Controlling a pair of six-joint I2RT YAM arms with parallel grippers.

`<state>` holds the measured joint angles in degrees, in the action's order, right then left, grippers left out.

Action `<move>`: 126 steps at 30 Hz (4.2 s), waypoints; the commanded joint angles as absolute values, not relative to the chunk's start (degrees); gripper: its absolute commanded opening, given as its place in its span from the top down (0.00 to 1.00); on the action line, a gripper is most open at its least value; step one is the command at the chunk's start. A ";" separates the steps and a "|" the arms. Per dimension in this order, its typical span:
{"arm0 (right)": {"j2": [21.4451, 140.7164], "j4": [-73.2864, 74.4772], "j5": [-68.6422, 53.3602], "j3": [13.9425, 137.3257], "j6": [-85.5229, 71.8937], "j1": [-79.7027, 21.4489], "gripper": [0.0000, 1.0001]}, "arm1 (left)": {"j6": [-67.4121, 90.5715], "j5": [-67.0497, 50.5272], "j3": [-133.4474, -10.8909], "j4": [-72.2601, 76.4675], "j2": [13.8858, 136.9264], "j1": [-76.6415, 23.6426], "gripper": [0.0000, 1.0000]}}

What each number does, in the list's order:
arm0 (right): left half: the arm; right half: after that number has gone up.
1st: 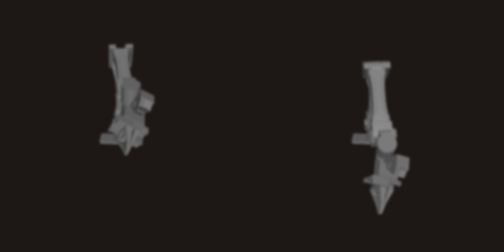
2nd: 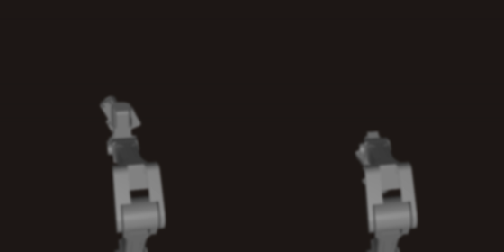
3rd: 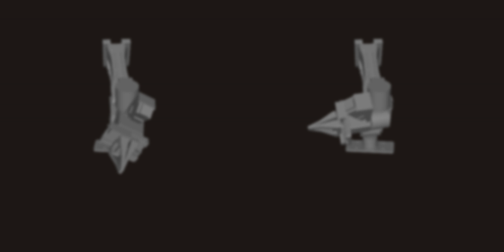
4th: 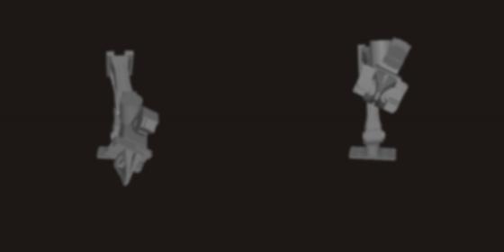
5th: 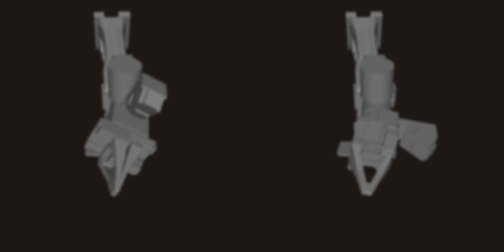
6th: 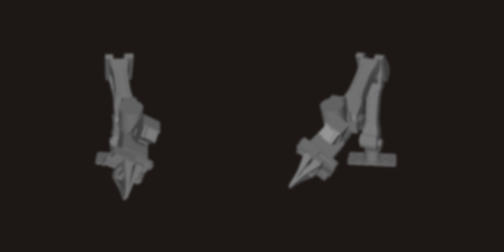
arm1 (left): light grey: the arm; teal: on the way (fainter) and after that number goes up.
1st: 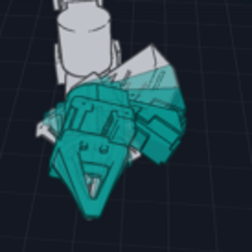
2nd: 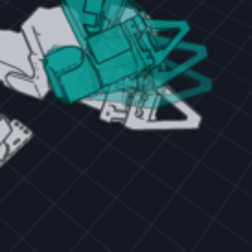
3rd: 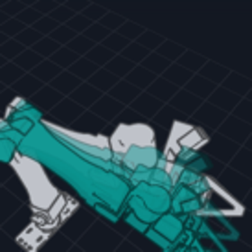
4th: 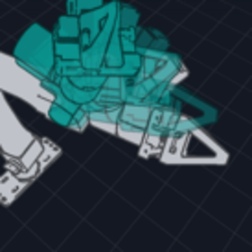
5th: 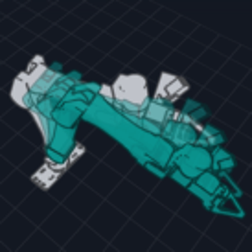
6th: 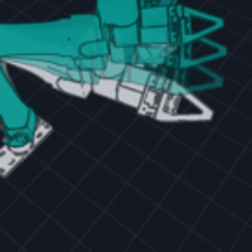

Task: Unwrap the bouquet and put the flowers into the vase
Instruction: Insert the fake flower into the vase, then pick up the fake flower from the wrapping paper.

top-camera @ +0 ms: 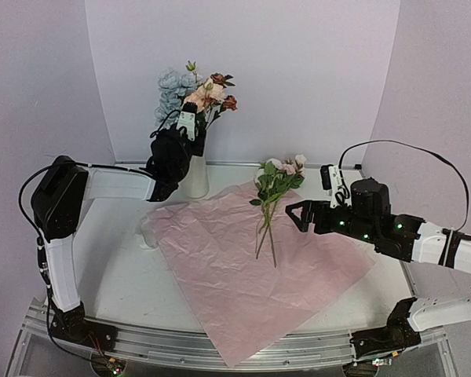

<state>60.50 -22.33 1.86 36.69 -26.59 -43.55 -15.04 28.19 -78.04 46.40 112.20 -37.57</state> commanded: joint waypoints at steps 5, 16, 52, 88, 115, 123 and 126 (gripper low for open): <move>61.81 -23.67 1.42 38.13 -26.72 -43.77 0.02 | -11.25 32.28 -72.83 44.24 103.84 -40.56 0.38; 66.08 -23.42 0.44 39.94 -28.26 -43.77 0.03 | -6.28 36.21 -64.65 36.10 94.76 -46.43 0.28; 100.32 -8.44 0.57 60.86 -31.53 -40.14 0.64 | 26.49 -3.30 -81.71 -2.48 116.34 -47.72 0.33; 79.69 -10.73 8.14 49.01 -30.79 -39.43 0.66 | 22.86 -7.91 -106.99 -4.05 140.55 -48.11 0.64; 77.16 -10.14 9.04 47.98 -31.56 -38.70 0.65 | 24.74 -10.34 -105.15 -5.92 130.64 -48.16 1.00; 75.56 -9.56 5.66 50.27 -32.05 -35.75 0.59 | 26.36 -13.23 -102.94 -5.90 124.94 -48.25 1.00; 73.21 -8.89 4.61 51.38 -32.29 -34.66 0.49 | 26.82 -13.66 -102.06 -5.86 122.79 -48.50 1.00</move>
